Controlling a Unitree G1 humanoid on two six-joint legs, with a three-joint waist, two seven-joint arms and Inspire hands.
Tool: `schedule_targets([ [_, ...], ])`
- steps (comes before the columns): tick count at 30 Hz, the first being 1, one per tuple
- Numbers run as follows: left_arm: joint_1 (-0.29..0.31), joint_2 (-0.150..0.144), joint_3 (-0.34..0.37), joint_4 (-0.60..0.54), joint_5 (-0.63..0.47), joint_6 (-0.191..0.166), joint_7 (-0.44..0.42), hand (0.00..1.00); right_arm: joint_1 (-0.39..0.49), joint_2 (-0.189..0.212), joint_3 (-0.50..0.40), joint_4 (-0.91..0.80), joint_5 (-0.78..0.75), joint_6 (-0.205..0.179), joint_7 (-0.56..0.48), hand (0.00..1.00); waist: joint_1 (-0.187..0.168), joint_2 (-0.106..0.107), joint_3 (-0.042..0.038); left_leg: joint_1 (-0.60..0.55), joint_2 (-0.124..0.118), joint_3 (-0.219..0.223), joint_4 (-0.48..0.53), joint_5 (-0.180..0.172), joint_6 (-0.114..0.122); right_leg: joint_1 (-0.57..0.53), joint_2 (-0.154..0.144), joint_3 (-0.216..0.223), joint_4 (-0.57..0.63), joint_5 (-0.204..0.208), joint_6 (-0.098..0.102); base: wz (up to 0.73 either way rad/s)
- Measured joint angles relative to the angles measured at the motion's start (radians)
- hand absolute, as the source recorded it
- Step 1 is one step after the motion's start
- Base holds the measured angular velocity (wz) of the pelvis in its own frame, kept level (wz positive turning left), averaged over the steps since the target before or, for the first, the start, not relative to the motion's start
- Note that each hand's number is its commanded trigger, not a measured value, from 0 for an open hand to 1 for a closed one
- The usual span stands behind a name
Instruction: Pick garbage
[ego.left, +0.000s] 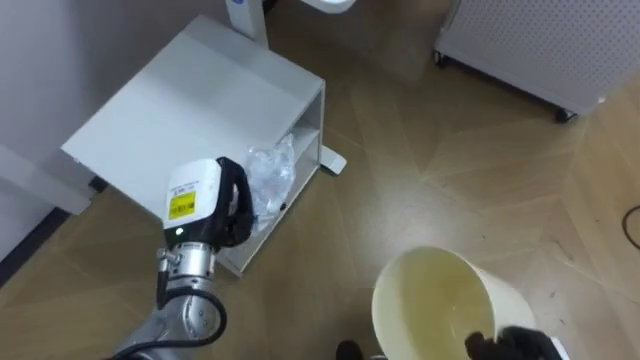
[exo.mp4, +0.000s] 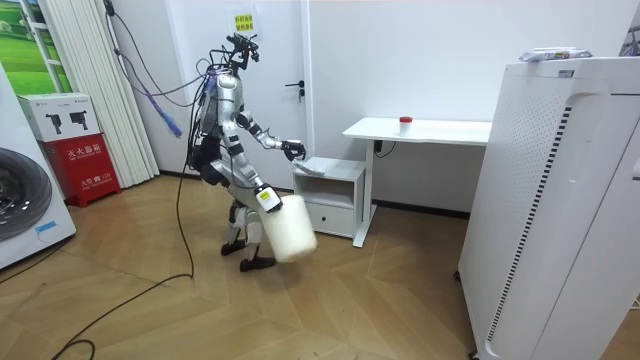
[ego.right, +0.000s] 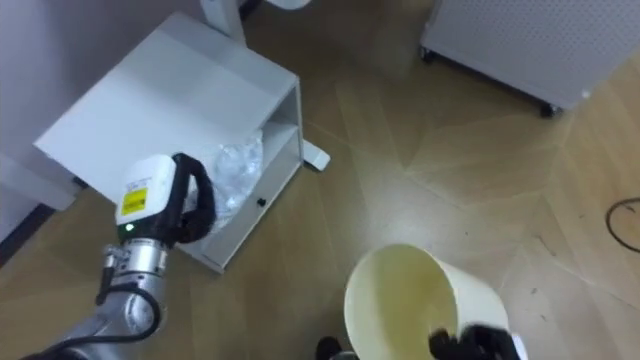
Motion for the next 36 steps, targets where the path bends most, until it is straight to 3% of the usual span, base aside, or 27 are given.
schedule_targets([
  [2, 0.014, -0.016, -0.035, -0.021, -0.022, -0.007, -0.032, 1.00, -0.017, 0.001, 0.016, -0.003, 0.000, 0.000, 0.000, 1.00, 0.017, -0.002, -0.0046, 0.009, -0.001, 0.000, -0.005, 0.002, 0.001, 0.010, 0.000, -0.002, -0.006, 0.001, 0.001, 0.04],
  [4, 0.060, -0.016, -0.079, -0.054, -0.063, -0.011, -0.084, 1.00, -0.024, 0.007, 0.057, -0.003, -0.007, 0.004, 0.006, 1.00, 0.030, -0.004, -0.0228, 0.036, -0.002, 0.000, -0.026, 0.007, 0.000, 0.038, 0.000, -0.005, -0.023, 0.002, 0.002, 0.05],
  [5, 0.070, -0.016, -0.086, -0.055, -0.078, -0.012, -0.097, 1.00, -0.024, 0.007, 0.067, -0.003, -0.008, 0.005, 0.008, 1.00, 0.031, -0.005, -0.0280, 0.044, -0.002, 0.000, -0.032, 0.009, -0.001, 0.045, 0.000, -0.006, -0.030, 0.002, 0.002, 0.05],
  [8, 0.087, -0.017, -0.110, -0.060, -0.141, -0.012, -0.161, 1.00, -0.032, 0.025, 0.073, -0.003, -0.026, 0.014, 0.018, 1.00, 0.032, -0.009, -0.0338, 0.077, -0.017, -0.001, -0.067, 0.023, 0.000, 0.079, -0.008, -0.008, -0.054, 0.006, 0.007, 0.08],
  [13, 0.139, -0.018, -0.146, -0.109, -0.177, -0.015, -0.243, 1.00, -0.033, 0.059, 0.086, -0.003, -0.046, 0.016, 0.037, 1.00, 0.022, -0.010, -0.0346, 0.100, -0.020, 0.001, -0.109, 0.038, 0.006, 0.108, -0.008, -0.011, -0.104, 0.026, 0.016, 0.03],
  [21, 0.210, -0.036, -0.195, -0.169, -0.178, -0.023, -0.361, 1.00, -0.028, 0.060, 0.082, -0.002, -0.045, 0.014, 0.059, 1.00, 0.023, -0.010, -0.0344, 0.101, -0.036, 0.023, -0.155, 0.046, 0.019, 0.105, -0.009, 0.000, -0.154, 0.049, 0.037, -0.05],
  [36, 0.279, -0.041, -0.209, -0.225, -0.238, -0.024, -0.564, 1.00, -0.020, 0.052, 0.063, 0.001, -0.083, 0.014, 0.100, 1.00, 0.051, -0.008, -0.0357, 0.106, -0.045, 0.028, -0.167, 0.048, 0.022, 0.101, -0.015, 0.001, -0.153, 0.049, 0.039, 0.00],
])
